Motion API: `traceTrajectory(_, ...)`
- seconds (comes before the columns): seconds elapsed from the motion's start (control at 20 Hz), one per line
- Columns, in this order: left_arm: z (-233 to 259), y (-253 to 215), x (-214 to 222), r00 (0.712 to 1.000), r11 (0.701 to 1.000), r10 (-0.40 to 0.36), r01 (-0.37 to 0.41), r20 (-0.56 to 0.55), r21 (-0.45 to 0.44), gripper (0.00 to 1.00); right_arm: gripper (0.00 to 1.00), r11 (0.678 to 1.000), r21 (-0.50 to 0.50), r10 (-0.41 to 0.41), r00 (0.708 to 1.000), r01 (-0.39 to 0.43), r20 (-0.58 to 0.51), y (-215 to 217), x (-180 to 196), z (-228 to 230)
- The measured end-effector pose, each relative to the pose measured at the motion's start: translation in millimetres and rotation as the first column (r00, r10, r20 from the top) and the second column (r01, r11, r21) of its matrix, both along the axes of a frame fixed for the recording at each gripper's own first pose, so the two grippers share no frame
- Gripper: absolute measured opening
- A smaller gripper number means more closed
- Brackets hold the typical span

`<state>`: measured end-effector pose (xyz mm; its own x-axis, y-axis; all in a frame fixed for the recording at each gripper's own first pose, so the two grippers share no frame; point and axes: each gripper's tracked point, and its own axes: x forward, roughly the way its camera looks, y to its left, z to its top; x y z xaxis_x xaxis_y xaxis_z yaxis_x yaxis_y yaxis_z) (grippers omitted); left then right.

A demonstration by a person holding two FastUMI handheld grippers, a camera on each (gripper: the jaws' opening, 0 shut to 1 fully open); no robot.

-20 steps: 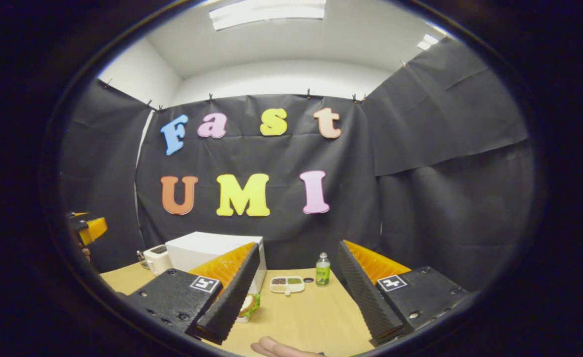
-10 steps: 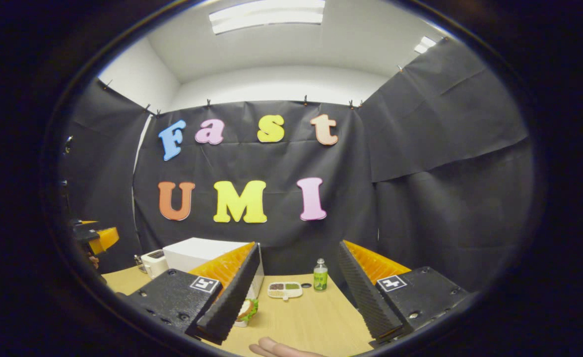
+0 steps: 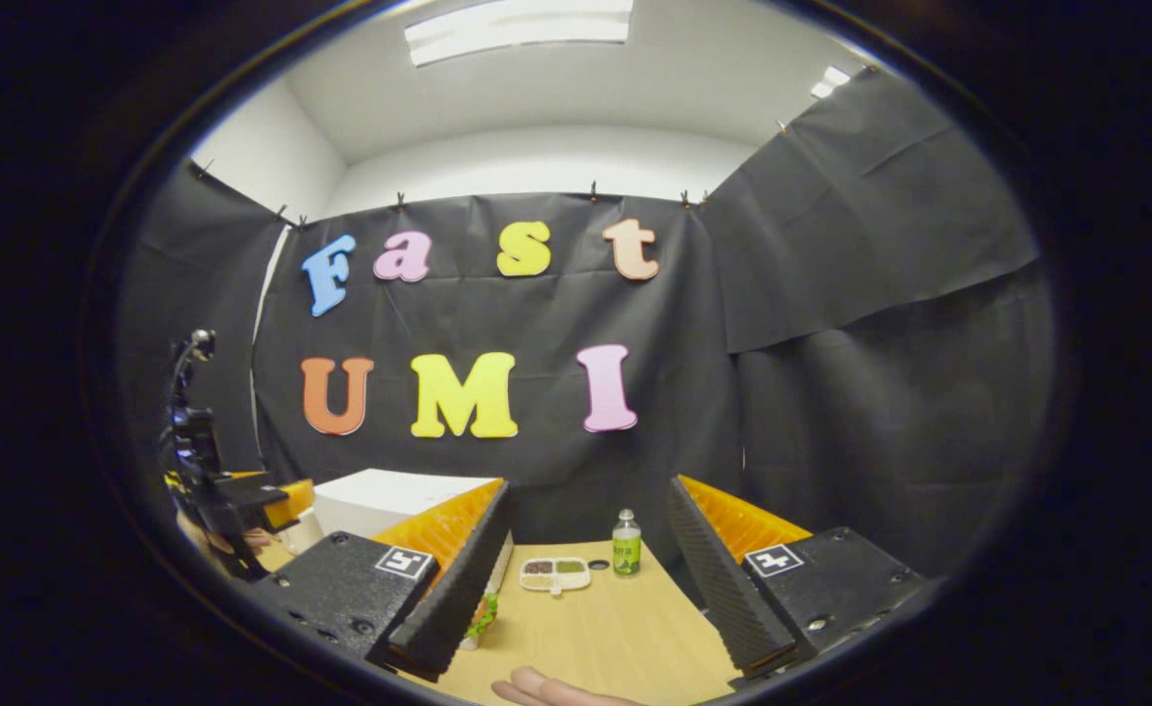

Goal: Open the microwave oven with the left hand, put the food in, and close the microwave oven.

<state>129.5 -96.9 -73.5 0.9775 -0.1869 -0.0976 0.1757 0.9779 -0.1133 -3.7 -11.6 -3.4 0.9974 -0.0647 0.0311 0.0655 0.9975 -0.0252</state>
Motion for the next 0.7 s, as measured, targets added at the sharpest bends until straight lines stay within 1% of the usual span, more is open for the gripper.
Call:
traceTrajectory(0.05,-11.6,-11.1,14.2,1.000,1.000,-0.014,0.014,-0.005,-0.003,0.94,0.91,1.000,-0.001,-0.009,1.000,0.009,-0.005,-4.8,0.5,-1.9)
traceTrajectory(0.15,-41.0,-23.0,38.1,0.999,1.000,-0.015,0.015,-0.042,-0.002,0.93,0.92,1.000,0.003,-0.004,1.000,0.004,-0.016,-7.2,-0.1,-5.8)
traceTrajectory(0.2,-54.5,-29.7,49.8,0.998,1.000,-0.020,0.019,-0.062,-0.008,0.94,1.00,1.000,0.003,-0.004,1.000,0.004,-0.017,-8.6,0.2,-6.6)
traceTrajectory(0.25,-64.3,-36.8,59.6,0.997,0.999,-0.028,0.026,-0.068,-0.022,0.94,0.92,1.000,0.001,-0.006,1.000,0.006,-0.017,-10.9,0.7,-7.2)
traceTrajectory(0.4,-92.8,-57.9,86.2,0.996,0.998,-0.054,0.051,-0.077,-0.038,0.94,0.92,1.000,-0.009,-0.006,1.000,0.006,-0.008,-13.4,3.1,-8.4)
traceTrajectory(0.55,-122.6,-74.7,106.4,0.993,0.997,-0.073,0.071,-0.092,-0.019,0.93,0.92,1.000,-0.020,-0.001,1.000,0.001,0.007,-11.3,6.3,-7.8)
traceTrajectory(0.7,-147.1,-89.9,123.5,0.991,0.996,-0.085,0.087,-0.104,0.008,0.90,0.92,1.000,-0.018,0.021,1.000,-0.021,0.011,-6.4,10.7,-11.9)
